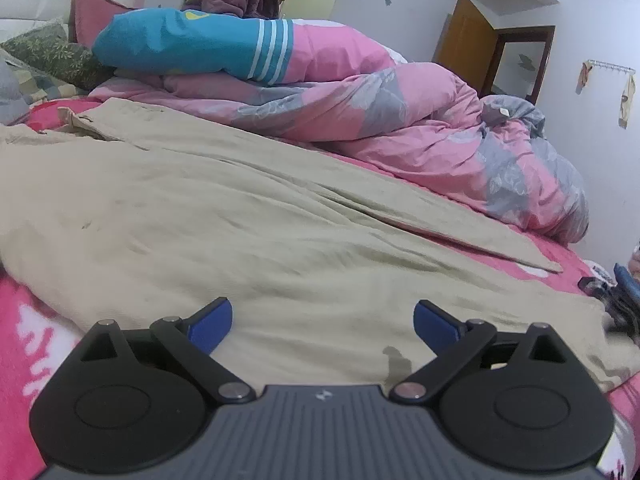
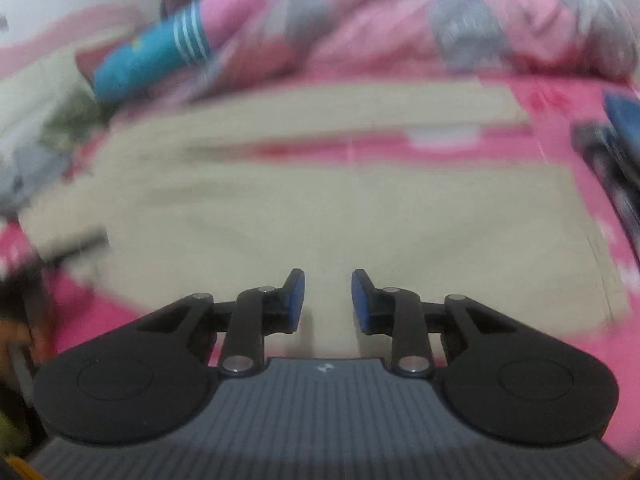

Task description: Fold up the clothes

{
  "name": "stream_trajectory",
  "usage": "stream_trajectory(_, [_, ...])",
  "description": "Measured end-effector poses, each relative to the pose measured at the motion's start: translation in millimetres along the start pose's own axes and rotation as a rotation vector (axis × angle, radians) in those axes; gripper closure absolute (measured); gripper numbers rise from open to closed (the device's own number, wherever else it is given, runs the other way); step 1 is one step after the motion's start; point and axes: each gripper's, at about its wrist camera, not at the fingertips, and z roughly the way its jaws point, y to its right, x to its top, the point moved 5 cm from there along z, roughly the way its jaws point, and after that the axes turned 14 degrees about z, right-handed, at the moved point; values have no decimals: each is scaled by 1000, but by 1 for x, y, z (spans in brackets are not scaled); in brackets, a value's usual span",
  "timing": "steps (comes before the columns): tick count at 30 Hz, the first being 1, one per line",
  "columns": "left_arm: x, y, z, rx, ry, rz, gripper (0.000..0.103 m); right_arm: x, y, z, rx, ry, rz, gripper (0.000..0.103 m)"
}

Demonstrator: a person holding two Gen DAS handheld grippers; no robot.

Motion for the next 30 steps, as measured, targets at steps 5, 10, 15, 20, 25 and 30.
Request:
stream_trajectory(5, [0,3,-2,23,-7,22,5,20,-52,95,101,-55,5,77])
stream_trajectory(10, [-2,2,-5,17,2,12,5,-18,-78,127,66,-86,-112,74])
stream_trajectory(15, [-3,-4,-5,-28,26,-32,1,-56,-70,65,62,-102,-160,74])
stream_trajectory(20, [-3,-5,-5,-28,31,-39,1,-13,-97,81,92,-98,-102,72])
stream_trajectory(25, [-3,-7,-7,-23,39,-57,1,-14,-136,154,95,-158,-148,72])
stream_trajectory(30, [-4,-7,-7,-30,50,-67,1,-78,-132,86,146,-68,-306,71])
